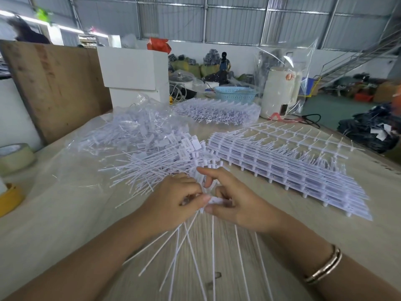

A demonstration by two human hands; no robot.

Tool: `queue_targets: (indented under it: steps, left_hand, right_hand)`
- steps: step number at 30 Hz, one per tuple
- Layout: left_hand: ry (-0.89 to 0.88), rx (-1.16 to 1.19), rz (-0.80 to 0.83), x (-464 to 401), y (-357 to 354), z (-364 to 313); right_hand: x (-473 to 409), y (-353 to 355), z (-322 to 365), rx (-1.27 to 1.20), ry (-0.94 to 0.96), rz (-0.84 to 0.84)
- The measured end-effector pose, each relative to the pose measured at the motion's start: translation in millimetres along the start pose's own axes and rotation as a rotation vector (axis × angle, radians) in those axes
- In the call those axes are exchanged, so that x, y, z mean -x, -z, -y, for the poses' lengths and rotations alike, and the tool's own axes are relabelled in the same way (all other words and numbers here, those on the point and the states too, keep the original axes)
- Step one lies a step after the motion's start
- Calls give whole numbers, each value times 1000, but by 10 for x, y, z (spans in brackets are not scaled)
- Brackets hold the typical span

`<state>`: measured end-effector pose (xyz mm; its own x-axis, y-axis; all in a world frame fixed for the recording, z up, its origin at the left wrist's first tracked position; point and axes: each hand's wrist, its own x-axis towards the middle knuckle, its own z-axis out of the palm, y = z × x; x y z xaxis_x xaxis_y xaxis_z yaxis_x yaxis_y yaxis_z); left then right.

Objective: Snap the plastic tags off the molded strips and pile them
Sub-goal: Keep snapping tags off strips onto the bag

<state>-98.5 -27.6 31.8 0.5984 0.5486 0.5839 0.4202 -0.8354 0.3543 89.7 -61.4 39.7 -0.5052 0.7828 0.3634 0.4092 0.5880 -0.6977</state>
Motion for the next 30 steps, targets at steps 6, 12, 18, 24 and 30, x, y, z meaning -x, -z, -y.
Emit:
queue_targets:
  steps: [6, 12, 18, 24, 30]
  left_hand:
    - [88, 147, -31, 16, 42, 39]
    - [146, 86, 67, 43, -40, 35]
    - [342, 396, -95, 16, -15, -18]
    - [524, 651, -217, 4, -1, -75]
    - [258, 177, -191, 38, 242, 190]
  right_hand:
    - [5, 183, -21, 93, -102, 60]
    - [4, 44, -23, -29, -128, 149]
    - [-20, -36, -65, -205, -74, -59]
    - [-64, -44, -10, -212, 17, -316]
    - [50, 179, -57, -334, -128, -248]
